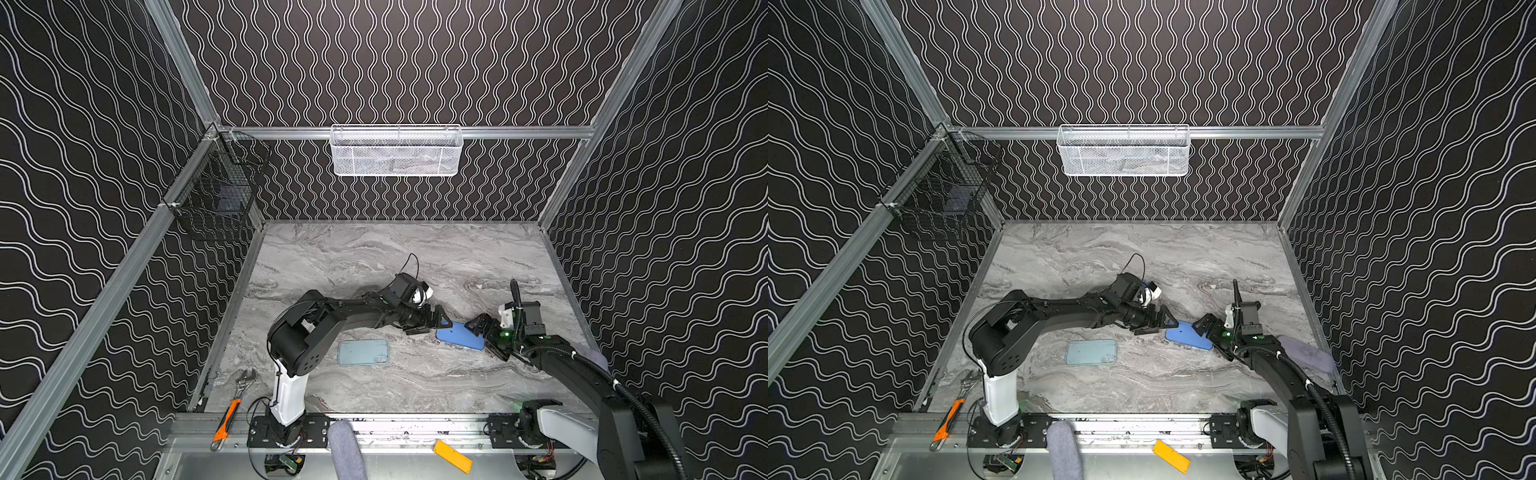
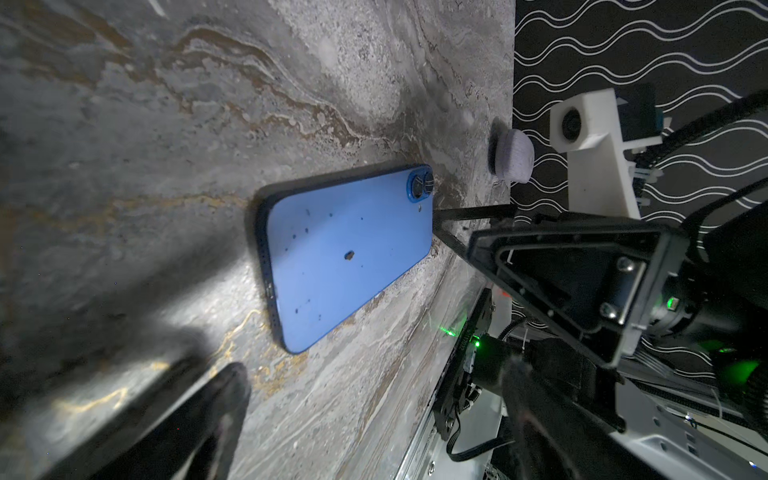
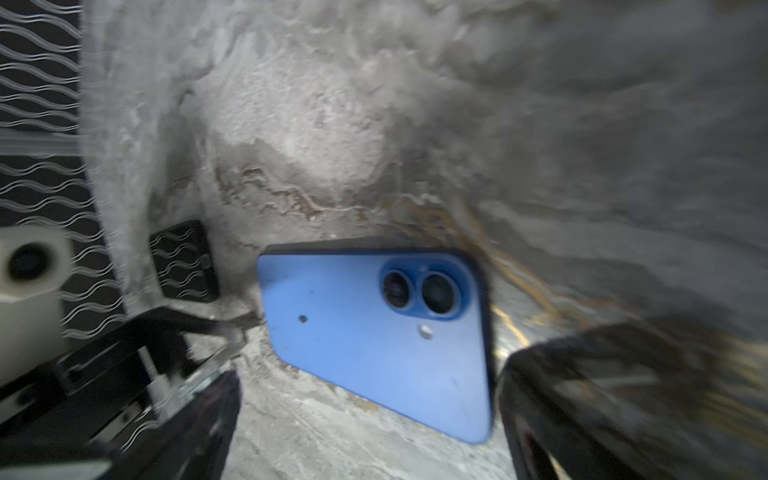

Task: Put the phone into the phone case

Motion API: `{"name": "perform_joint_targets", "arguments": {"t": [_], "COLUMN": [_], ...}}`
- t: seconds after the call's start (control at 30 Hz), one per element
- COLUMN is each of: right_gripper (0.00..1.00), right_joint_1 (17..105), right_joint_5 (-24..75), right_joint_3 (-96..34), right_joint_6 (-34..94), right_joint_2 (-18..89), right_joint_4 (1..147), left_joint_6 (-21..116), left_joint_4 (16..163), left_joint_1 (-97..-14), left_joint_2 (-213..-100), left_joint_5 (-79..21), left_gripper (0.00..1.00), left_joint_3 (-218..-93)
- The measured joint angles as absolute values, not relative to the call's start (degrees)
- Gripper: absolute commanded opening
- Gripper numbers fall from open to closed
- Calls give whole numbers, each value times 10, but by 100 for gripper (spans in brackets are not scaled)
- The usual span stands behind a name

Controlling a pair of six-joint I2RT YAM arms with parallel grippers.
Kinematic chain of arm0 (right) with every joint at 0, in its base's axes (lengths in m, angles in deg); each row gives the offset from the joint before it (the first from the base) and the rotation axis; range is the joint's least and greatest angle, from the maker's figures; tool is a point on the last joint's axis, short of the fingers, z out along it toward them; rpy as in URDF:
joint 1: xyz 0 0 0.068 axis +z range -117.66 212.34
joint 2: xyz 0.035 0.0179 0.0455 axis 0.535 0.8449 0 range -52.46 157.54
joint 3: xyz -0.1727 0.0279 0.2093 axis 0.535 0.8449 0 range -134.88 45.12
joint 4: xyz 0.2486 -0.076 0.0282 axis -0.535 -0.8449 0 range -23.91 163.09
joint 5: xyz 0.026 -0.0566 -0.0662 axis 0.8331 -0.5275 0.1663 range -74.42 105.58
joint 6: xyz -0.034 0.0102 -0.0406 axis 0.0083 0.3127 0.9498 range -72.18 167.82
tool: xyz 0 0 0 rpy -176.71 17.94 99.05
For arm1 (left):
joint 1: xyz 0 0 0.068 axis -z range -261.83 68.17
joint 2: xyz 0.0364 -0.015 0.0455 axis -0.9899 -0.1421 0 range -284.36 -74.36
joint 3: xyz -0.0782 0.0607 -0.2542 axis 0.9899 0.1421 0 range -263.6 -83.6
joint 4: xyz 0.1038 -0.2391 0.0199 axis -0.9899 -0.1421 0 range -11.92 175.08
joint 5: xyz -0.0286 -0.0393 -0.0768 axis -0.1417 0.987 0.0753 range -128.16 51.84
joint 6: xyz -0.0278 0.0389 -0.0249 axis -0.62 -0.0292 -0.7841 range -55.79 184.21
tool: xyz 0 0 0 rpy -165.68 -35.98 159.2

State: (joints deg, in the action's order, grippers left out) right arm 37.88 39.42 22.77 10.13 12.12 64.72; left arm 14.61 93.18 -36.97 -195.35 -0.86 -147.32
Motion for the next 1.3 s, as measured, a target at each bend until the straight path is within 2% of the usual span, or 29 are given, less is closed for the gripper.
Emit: {"name": "perform_joint_targets", "arguments": {"t": [0.3,0.7,1.07,1.3], "right_gripper": [98,96,97,98], "right_joint_1": [364,352,341,336], "right_joint_5": [448,493,420,427], "right_joint_3": [262,286,276,279], "right_joint_6": [99,83,93,101], "right_joint_2": [102,8,41,61], "right_joint_4": [702,743,680,679], "left_joint_6": [119,119,121,121], "left_joint_4": [964,974,972,973], "left_joint_1": [-370,-369,-369,-369], "left_joint_2": [-1967,-1966,-1958,-1964], "left_joint_5": [-5,-8,-20,-20], "left_gripper": [99,99,99,99], "left_joint_3": [-1473,-1455,-1455,-1465]}}
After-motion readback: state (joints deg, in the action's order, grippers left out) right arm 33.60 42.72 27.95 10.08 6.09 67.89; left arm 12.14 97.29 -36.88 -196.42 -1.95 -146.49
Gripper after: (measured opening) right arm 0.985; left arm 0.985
